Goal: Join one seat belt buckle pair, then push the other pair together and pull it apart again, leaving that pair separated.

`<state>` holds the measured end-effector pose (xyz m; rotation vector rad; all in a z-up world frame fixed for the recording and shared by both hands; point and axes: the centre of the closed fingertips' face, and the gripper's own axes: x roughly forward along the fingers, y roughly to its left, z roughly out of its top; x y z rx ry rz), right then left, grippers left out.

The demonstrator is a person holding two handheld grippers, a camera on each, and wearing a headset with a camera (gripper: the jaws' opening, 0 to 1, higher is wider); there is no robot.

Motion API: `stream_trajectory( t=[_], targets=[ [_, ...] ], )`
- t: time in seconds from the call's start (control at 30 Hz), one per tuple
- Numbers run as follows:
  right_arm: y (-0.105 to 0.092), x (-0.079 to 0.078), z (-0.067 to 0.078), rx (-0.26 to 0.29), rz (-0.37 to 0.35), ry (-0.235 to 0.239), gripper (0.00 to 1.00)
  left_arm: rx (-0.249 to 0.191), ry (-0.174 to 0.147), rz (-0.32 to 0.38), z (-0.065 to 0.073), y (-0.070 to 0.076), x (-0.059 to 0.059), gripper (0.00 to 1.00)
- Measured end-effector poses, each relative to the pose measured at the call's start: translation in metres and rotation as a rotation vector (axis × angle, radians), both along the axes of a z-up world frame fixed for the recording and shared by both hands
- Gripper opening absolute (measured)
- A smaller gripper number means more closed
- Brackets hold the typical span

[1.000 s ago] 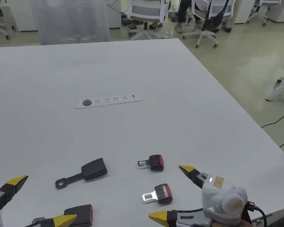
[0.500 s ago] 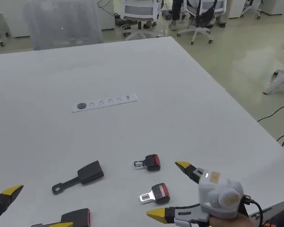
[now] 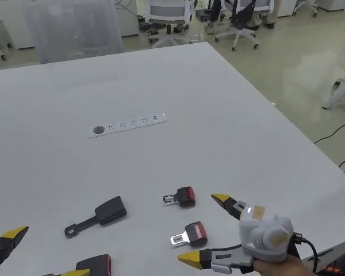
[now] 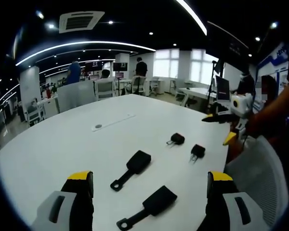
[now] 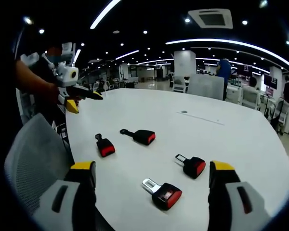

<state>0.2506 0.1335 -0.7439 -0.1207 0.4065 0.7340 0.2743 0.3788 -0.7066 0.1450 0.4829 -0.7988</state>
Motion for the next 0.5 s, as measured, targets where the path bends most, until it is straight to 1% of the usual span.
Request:
stream_trajectory(
  t=[0.4, 0.5],
  targets=[
    [0.0004, 0.0022, -0.0014, -0.006, 0.009, 0.008, 1.0, -0.003, 0.005, -0.004, -0.0035, -0.0008, 0.0005, 1.0],
    [-0.0008, 0.0034, -0.0015, -0.006, 0.006, 0.008, 0.99, -0.003, 0.001, -0.004, -0.0027, -0.0011, 0.0011, 1.0]
  ],
)
